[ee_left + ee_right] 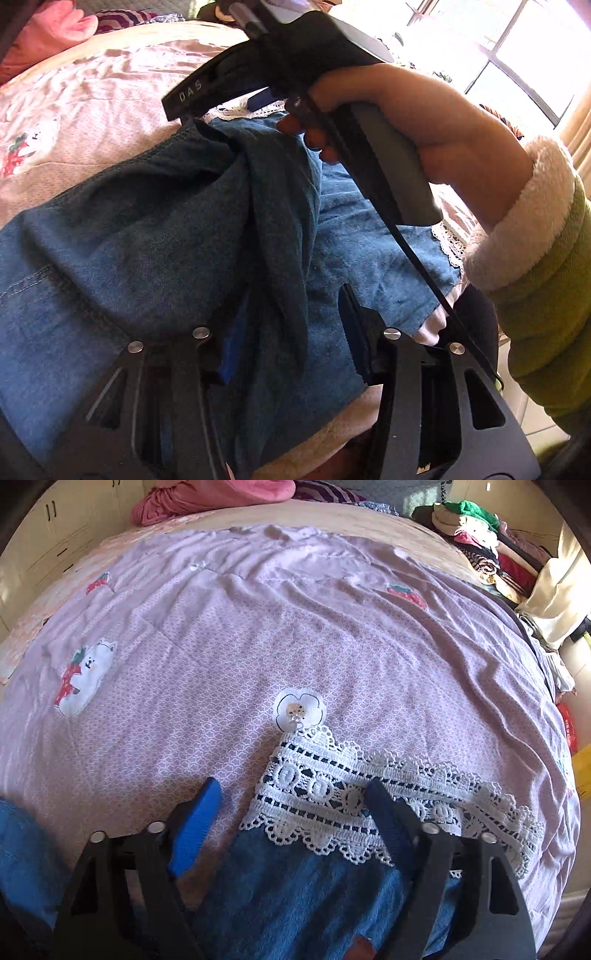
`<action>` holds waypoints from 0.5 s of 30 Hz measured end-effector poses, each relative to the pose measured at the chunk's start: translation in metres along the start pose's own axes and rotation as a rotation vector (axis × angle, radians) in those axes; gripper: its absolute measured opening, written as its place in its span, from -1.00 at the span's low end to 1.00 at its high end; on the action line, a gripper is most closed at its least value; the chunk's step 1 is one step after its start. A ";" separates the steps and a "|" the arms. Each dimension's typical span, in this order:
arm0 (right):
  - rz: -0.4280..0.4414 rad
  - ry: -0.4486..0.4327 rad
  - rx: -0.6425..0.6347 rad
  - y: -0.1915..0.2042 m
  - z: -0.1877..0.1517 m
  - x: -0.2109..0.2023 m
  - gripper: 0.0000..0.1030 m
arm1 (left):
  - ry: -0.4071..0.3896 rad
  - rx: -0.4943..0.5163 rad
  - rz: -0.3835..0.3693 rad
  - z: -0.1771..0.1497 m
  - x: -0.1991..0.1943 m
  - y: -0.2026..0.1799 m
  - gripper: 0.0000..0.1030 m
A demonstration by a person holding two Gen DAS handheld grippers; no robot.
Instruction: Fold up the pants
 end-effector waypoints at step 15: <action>0.305 -0.275 0.226 -0.059 -0.031 -0.110 -0.81 | -0.039 0.028 -0.046 0.022 0.003 -0.007 -0.62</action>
Point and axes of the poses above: each gripper's, at about its wrist camera, not at the fingertips, and x roughly the way its jaws point, y to its left, z to its top, the point moved 4 cm from there along x, roughly the way its jaws point, and after that the axes turned 7 degrees about z, right-handed, at the moved point
